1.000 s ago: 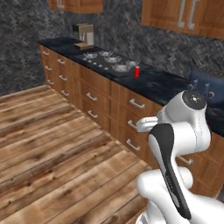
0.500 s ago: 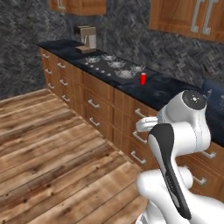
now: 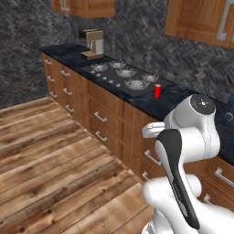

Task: Four empty soda cans are scattered around the kitchen. Gather all the cans and cluster them next to the stove for recycling.

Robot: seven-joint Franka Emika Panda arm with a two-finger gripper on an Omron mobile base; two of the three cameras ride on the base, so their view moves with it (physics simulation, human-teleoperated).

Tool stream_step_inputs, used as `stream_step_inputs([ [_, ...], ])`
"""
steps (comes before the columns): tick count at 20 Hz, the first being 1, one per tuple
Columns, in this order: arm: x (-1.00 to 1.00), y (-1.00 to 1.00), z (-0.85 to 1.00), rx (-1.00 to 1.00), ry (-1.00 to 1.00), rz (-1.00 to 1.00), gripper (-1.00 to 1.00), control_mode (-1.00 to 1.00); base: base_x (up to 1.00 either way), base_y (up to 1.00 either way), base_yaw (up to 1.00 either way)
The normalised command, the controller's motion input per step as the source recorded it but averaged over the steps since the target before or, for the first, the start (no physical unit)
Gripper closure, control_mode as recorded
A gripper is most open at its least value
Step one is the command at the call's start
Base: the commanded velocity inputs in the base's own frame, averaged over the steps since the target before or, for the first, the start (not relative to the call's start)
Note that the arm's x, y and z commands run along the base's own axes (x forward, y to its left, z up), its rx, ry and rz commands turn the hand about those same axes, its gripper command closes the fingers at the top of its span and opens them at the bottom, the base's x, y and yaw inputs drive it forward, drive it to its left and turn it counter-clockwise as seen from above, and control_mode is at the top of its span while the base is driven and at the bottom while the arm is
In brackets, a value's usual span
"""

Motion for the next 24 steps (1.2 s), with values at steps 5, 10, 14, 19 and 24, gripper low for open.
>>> stream_step_inputs([
  [5, 0.00, 0.00, 0.00, 0.00, 0.00, 0.00, 1.00, 1.00, 0.74, -0.13, 0.03],
  [10, 0.00, 0.00, 0.00, 0.00, 0.00, 0.00, 1.00, 1.00, 0.74, -0.12, 0.03],
  [14, 0.00, 0.00, 0.00, 0.00, 0.00, 0.00, 1.00, 1.00, 0.73, -0.12, 0.01],
  [19, 0.00, 0.00, 0.00, 0.00, 0.00, 0.00, 1.00, 1.00, 0.65, -0.04, -0.06],
  [24, 0.00, 0.00, 0.00, 0.00, 0.00, 0.00, 1.00, 1.00, 0.54, 0.03, -0.27],
])
